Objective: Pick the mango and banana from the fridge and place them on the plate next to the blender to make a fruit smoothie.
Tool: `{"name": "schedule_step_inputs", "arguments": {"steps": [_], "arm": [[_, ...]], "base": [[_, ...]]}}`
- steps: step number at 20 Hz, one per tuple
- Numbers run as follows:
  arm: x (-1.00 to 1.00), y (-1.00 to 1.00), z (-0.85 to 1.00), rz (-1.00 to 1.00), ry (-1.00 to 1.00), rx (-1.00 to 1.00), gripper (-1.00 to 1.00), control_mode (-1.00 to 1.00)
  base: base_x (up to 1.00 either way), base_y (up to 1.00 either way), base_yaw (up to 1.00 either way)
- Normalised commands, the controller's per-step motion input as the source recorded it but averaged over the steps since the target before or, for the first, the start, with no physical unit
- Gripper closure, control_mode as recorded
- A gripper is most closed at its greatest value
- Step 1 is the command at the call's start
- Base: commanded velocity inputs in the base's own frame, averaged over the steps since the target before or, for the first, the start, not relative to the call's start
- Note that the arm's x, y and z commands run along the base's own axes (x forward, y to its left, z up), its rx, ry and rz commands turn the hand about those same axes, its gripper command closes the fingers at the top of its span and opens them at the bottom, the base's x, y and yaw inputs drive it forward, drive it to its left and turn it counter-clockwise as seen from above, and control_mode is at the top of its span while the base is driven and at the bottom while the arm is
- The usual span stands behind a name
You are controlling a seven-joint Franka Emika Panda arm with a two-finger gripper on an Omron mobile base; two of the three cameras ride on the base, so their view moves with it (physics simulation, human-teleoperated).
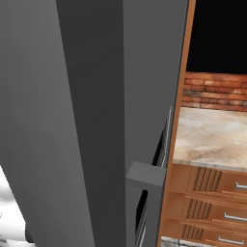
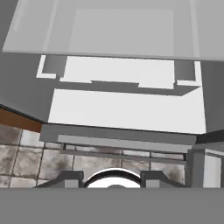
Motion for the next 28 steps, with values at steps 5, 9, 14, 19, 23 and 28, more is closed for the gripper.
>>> {"name": "schedule_step_inputs", "arguments": {"steps": [5,9,14,19,23,28], "arm": [[-0.02,0.02,0.0,0.0,0.0,0.0,-1.0,-1.0],[-0.39,0.32,0.01,0.05,-0.24,-0.04,-1.0,-1.0],[-0.34,0.29,0.39,0.0,-0.35,-0.09,-1.0,-1.0],[-0.01,0.01,0.74,0.0,-0.28,-0.06,-1.0,-1.0],[0.05,0.05,0.88,0.0,-0.2,-0.1,-1.0,-1.0],[0.14,0.09,0.95,-0.02,-0.12,-0.07,-1.0,-1.0]], "base": [[0.0,0.0,0.0],[0.0,0.0,0.0],[0.0,0.0,0.0],[0.0,0.0,0.0],[0.0,0.0,0.0],[0.0,0.0,0.0]]}}
